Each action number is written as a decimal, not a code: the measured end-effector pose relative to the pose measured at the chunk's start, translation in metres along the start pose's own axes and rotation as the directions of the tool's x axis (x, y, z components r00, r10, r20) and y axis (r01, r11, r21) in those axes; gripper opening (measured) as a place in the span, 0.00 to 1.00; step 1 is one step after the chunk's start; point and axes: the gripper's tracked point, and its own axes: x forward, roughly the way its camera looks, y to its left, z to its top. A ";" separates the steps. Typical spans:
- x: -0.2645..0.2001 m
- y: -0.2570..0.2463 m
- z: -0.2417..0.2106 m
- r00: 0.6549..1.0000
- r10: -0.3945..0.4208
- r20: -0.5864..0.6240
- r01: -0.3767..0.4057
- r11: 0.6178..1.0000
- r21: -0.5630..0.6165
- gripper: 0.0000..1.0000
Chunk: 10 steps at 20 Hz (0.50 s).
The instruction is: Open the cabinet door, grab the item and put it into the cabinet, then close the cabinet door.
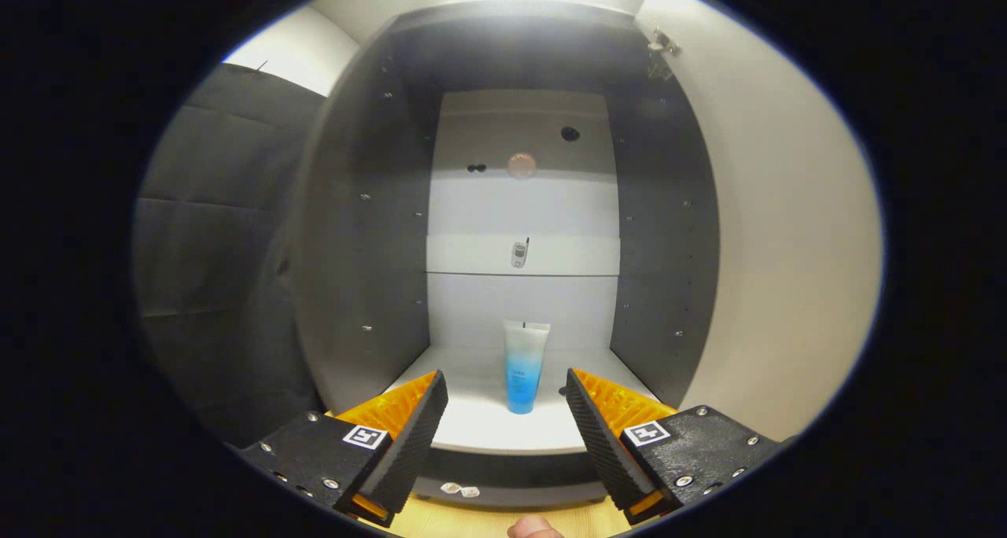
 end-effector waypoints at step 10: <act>-0.194 -0.001 -0.012 0.997 0.059 -0.050 -0.056 0.997 0.056 0.94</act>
